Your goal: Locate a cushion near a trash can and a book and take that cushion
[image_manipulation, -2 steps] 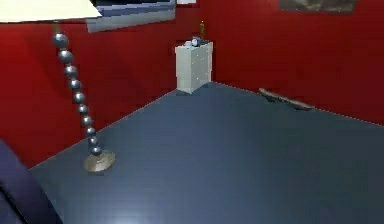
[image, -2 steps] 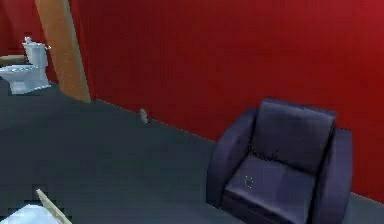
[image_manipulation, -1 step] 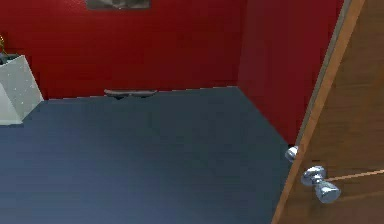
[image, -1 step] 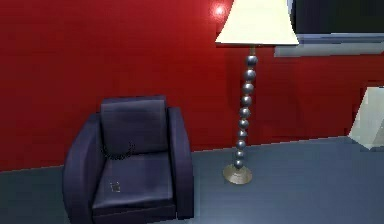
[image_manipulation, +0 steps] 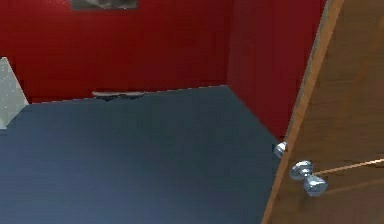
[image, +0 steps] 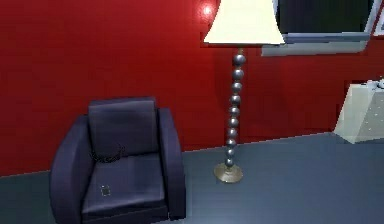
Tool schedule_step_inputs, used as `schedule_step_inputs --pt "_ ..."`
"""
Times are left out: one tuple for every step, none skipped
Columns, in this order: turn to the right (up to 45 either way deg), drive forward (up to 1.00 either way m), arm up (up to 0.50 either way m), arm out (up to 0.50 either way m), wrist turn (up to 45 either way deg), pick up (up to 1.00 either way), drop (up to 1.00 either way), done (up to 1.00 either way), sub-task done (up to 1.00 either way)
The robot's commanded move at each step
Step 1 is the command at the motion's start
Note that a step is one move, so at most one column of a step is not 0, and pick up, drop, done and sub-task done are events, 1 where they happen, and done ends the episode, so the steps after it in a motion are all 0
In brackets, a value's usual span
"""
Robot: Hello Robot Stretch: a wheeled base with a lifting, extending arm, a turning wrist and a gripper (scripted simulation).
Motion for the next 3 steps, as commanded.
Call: schedule_step_inputs --pt "0.0 0.6 0.0 0.0 0.0 0.0 0.0 0.0 0.0" --pt "-45.0 0.0 0.0 0.0 0.0 0.0 0.0 0.0 0.0" --pt "-39.0 0.0 0.0 0.0 0.0 0.0 0.0 0.0 0.0"
